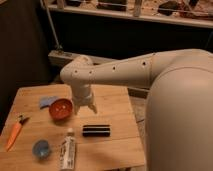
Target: Move the arm in a circular motion
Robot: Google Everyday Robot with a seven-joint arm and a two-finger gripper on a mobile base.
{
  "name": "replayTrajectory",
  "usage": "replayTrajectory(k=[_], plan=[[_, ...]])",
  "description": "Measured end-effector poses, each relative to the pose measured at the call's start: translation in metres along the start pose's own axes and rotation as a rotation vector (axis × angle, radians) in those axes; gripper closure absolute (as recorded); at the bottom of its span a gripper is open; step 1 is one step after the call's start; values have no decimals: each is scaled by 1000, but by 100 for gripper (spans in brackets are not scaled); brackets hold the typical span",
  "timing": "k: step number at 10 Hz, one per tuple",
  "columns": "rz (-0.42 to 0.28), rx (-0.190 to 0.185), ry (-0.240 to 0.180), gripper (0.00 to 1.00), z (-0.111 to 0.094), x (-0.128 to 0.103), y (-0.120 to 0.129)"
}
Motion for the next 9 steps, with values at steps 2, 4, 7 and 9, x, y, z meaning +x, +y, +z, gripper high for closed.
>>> replayTrajectory(k=[2, 4, 7, 9], plan=[[0, 0, 0, 35, 0, 0, 0], [0, 0, 0, 35, 0, 0, 0], [-7, 5, -9, 35, -2, -4, 0], [-29, 23, -48, 35, -13, -18, 0]])
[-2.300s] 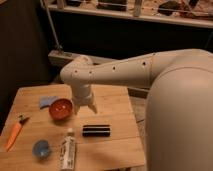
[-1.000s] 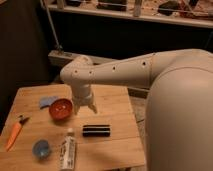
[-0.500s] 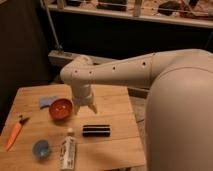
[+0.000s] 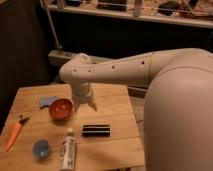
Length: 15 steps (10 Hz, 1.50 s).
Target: Move the arm in a circular motion
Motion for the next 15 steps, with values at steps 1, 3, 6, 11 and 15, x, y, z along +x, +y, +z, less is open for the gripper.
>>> replayTrajectory(k=[1, 3, 6, 11, 15], plan=[[-23, 20, -51, 35, -15, -17, 1], [-55, 39, -124, 35, -37, -41, 4], [-111, 22, -236, 35, -84, -89, 11], [-131, 85, -394, 35, -142, -187, -35], [2, 162, -390, 35, -145, -208, -114]])
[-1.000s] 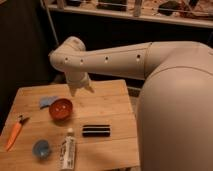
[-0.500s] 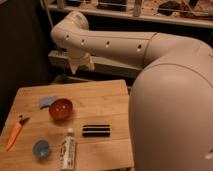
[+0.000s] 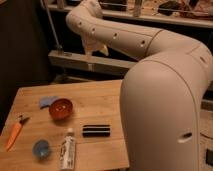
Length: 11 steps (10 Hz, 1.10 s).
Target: Move the arm in a circular motion
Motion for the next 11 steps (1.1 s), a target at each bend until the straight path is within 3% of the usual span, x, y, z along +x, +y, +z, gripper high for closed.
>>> replayTrajectory(k=[3, 4, 5, 6, 7, 8, 9, 11], plan=[[136, 46, 62, 35, 16, 39, -68], [190, 62, 87, 35, 22, 62, -95], [213, 70, 100, 35, 24, 74, -107], [261, 87, 134, 35, 31, 108, -132], [272, 91, 155, 35, 35, 130, -140], [260, 90, 175, 35, 39, 153, -141], [197, 75, 199, 35, 42, 183, -125], [68, 31, 221, 35, 40, 215, -82]])
